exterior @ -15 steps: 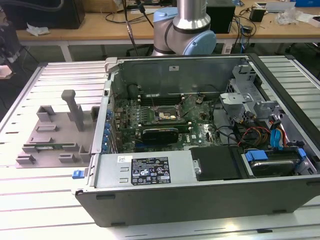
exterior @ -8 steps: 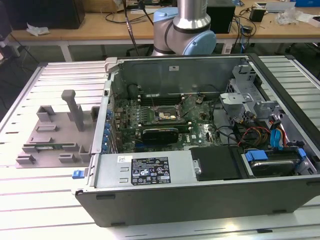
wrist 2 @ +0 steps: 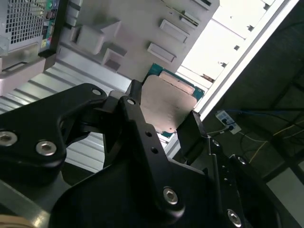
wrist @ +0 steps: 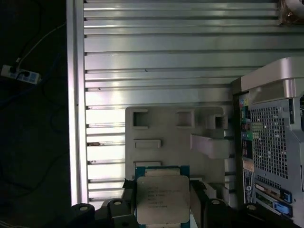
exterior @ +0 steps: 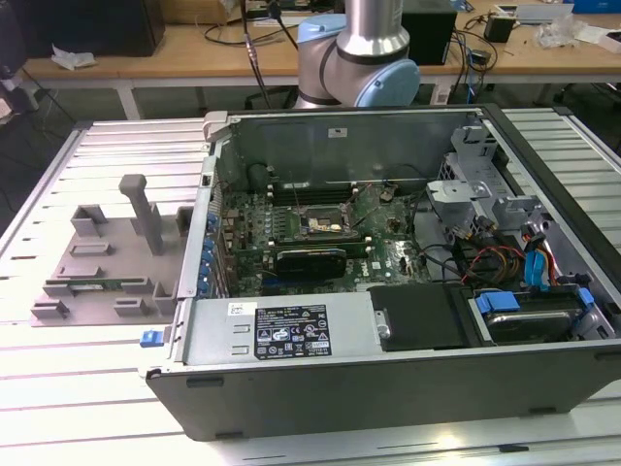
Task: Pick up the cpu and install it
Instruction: 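Pick up the cpu and move it towards the insertion slot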
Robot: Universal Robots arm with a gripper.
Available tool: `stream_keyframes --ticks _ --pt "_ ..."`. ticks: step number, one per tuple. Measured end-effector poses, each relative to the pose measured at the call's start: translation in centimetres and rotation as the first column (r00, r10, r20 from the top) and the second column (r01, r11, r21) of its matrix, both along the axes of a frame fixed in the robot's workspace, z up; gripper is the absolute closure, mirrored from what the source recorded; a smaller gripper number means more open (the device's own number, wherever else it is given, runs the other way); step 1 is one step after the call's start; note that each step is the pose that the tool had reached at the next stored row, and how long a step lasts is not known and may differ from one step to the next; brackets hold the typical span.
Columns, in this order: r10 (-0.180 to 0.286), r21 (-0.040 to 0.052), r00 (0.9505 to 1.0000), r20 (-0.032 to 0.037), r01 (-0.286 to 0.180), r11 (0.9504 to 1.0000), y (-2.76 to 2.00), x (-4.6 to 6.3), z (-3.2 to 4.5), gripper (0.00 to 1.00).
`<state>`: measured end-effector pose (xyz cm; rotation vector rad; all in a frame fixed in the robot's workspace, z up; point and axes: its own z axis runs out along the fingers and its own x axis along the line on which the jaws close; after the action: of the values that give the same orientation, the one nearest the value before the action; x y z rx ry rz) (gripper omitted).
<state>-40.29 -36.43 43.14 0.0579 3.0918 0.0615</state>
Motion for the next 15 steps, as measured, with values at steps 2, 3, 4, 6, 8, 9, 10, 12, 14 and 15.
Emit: stream_keyframes --ticks 2,3,4,6,8,9,10,12,14,15 --pt "0.0 -0.0001 1.0 -0.0011 0.0 1.0 0.0 0.7 0.0 0.45" --pt "0.0 0.0 1.0 -0.0018 0.0 1.0 0.0 1.0 0.01 0.45" --pt "0.0 0.0 1.0 -0.0027 0.0 1.0 0.0 1.5 0.0 0.45" --pt "0.0 0.0 1.0 -0.0039 0.0 1.0 0.0 2.1 0.0 0.45" --pt "0.0 0.0 1.0 -0.0057 0.0 1.0 0.0 3.1 0.0 0.45" --pt "0.0 0.0 1.0 -0.0064 0.0 1.0 0.0 3.4 0.0 0.45" --pt "0.0 -0.0001 1.0 -0.0072 0.0 1.0 0.0 3.9 0.0 0.45" --pt "0.0 -0.0001 1.0 -0.0086 0.0 1.0 0.0 4.7 0.0 0.45" --pt "0.0 -0.0001 0.9999 -0.0104 0.0 1.0 0.0 5.9 0.0 0.45" --pt "0.0 -0.0001 0.9999 -0.0111 0.0 1.0 0.0 6.4 0.0 0.45"
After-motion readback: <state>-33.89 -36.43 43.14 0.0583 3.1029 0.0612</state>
